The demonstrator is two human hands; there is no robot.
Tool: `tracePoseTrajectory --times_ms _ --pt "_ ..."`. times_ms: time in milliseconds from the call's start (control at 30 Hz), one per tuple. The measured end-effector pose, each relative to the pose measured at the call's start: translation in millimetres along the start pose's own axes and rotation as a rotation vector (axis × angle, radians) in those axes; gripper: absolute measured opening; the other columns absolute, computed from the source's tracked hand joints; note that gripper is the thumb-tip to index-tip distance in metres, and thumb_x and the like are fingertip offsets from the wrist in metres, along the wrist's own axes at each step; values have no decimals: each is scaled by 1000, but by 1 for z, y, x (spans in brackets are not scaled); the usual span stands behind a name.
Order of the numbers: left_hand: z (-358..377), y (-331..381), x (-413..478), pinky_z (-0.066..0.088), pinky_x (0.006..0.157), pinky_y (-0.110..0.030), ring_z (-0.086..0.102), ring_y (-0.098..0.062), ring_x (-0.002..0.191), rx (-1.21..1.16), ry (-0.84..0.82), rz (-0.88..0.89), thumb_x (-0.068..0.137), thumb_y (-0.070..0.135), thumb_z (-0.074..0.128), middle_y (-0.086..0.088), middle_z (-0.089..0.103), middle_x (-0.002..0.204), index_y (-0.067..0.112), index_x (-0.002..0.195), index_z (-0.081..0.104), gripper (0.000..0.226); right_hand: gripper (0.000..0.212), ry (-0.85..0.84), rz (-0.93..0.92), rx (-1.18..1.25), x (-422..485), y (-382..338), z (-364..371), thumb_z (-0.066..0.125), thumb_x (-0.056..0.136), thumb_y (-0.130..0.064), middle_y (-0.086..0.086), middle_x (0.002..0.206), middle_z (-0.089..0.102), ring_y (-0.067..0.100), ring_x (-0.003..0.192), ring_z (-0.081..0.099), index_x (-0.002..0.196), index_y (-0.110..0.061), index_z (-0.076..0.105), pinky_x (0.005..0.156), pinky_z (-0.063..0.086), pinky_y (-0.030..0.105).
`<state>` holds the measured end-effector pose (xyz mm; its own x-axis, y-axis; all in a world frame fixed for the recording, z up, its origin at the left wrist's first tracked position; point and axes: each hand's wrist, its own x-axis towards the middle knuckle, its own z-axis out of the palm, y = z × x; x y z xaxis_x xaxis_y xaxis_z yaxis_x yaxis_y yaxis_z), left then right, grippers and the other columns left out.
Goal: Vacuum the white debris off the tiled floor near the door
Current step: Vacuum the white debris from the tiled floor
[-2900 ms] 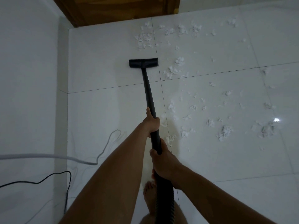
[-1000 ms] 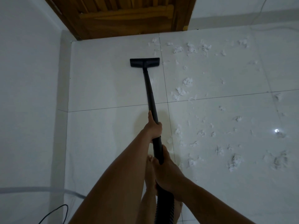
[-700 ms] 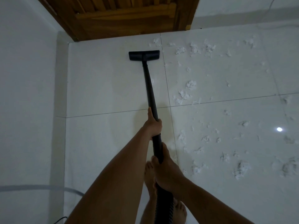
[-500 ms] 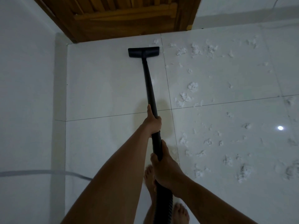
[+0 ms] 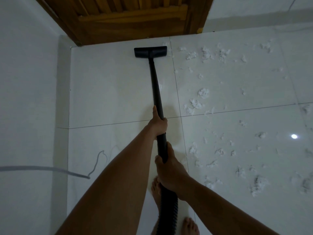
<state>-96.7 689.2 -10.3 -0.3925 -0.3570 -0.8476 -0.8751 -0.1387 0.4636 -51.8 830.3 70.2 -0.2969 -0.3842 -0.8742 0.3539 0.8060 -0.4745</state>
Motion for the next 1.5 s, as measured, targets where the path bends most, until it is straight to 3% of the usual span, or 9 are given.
tracePoseTrajectory --times_ms 400,567,700,833,1067,1200,1333,1500 --pt "45 -33 -66 57 89 -48 62 -28 95 0 -18 -51 107 29 37 -14 53 135 44 155 -20 75 65 -30 32 11 -66 52 1 40 109 -34 14 96 65 14 49 59 159 -48 2 44 50 24" --pt "64 -41 -82 57 80 -43 59 -22 83 -5 -25 -49 107 29 38 -14 50 138 43 155 -19 75 65 -14 26 -7 -89 66 -6 39 110 -34 13 101 66 10 45 56 162 -44 1 37 44 18" --pt "69 -34 -84 58 85 -47 59 -23 84 -16 -34 -58 107 28 38 -8 49 121 43 155 -18 75 65 1 14 18 -97 64 -14 39 110 -33 11 103 67 9 47 56 162 -45 3 38 44 17" --pt "64 -22 -78 57 85 -46 58 -22 84 -18 -45 -49 107 27 38 -7 49 117 43 155 -18 76 65 3 18 45 -93 54 -20 38 110 -33 11 105 68 11 50 57 162 -45 2 38 44 17" --pt "47 3 -54 57 80 -45 58 -24 86 19 -57 -39 107 27 38 -11 52 124 44 155 -18 76 64 15 0 77 -72 25 -24 38 110 -31 8 103 66 9 50 57 162 -43 3 37 43 17" --pt "37 15 -40 56 72 -42 58 -23 83 30 -57 -32 107 27 38 -13 52 127 44 155 -18 76 61 25 -13 73 -57 9 -26 38 110 -31 4 88 60 7 47 56 161 -44 8 40 45 19" --pt "26 27 -29 53 61 -36 58 -22 81 32 -65 -28 107 28 38 -15 53 131 44 155 -19 75 61 34 -2 56 -47 -6 -28 38 110 -32 6 93 62 8 49 58 161 -45 7 40 44 19" --pt "13 42 -16 54 66 -38 59 -22 83 32 -73 -18 107 28 37 -14 52 134 43 155 -19 76 60 33 -16 72 -37 -27 -32 38 110 -30 6 93 63 8 51 57 160 -44 9 41 44 18"
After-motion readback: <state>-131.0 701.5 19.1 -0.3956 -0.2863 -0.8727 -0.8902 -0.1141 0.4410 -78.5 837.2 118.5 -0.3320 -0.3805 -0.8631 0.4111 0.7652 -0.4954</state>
